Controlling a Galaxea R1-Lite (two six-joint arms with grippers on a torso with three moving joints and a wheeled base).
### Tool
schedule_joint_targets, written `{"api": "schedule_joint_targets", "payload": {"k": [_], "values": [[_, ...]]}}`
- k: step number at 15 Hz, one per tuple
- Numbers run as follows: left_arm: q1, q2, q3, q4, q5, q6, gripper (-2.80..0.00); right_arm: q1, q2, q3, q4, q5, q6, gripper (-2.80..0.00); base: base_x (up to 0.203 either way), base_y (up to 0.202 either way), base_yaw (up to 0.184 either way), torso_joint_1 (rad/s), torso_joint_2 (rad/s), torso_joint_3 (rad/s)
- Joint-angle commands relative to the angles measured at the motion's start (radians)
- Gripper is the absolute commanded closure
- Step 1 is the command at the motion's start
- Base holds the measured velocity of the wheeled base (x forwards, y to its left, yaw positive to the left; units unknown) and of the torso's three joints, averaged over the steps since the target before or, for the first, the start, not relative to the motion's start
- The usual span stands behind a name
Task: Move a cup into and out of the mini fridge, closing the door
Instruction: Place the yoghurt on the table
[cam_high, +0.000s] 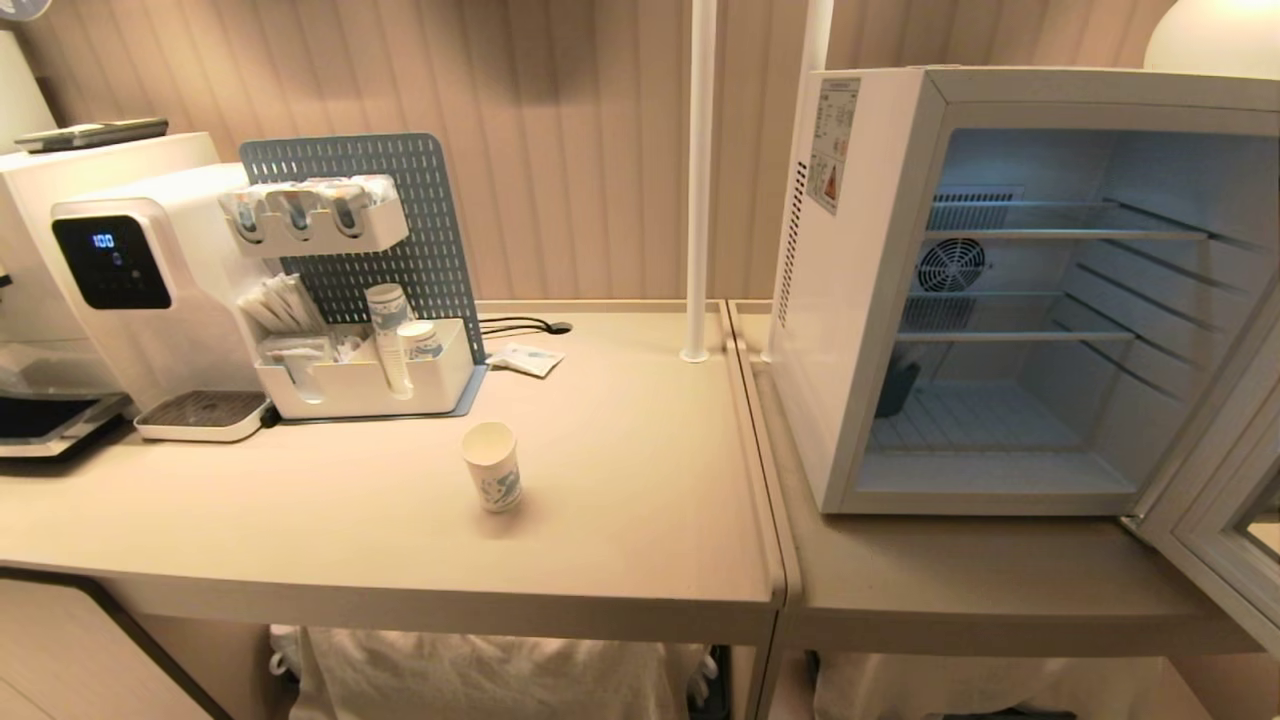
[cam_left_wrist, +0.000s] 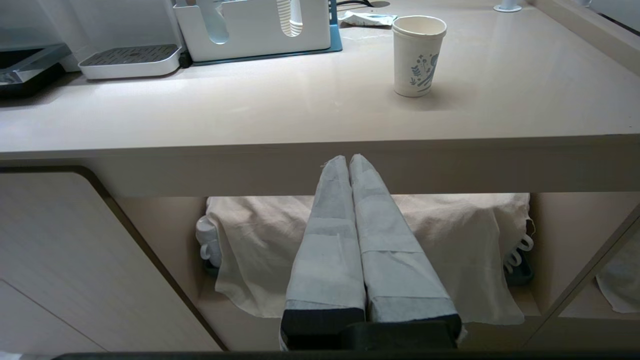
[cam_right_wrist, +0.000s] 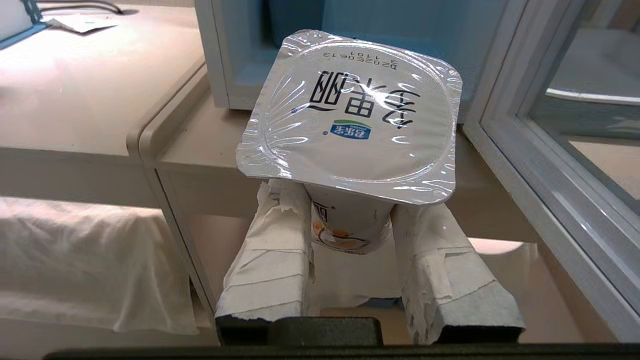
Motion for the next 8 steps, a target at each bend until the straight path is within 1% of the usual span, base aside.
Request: {"api": "schedule_joint_targets", "payload": {"k": [1,2,5,7,8], "values": [[-0.001,0.000,0.000,0.000,-0.001,0.000,0.00,0.001,-0.008,0.009,-0.001,-0.001,0.002,0.00,0.000,0.000,0.000,0.000,0.00,0.000],[0.000,0.000,0.000,0.000,0.000,0.000,0.00,0.001,-0.008,0.011,-0.003,0.001,-0.010,0.00,0.000,0.000,0.000,0.000,0.00,0.000],[-0.001,0.000,0.000,0.002,-0.003,0.003,0.00,0.001,-0.008,0.011,-0.003,0.001,-0.008,0.00,0.000,0.000,0.000,0.000,0.00,0.000],[-0.001,0.001,-0.002,-0.001,-0.011,0.045,0.00,0.001,-0.008,0.011,-0.002,0.001,-0.008,0.00,0.000,0.000,0.000,0.000,0.00,0.000],[0.000,0.000,0.000,0.001,-0.012,0.051,0.00,0.001,-0.008,0.011,-0.003,0.001,-0.007,0.00,0.000,0.000,0.000,0.000,0.00,0.000]]}}
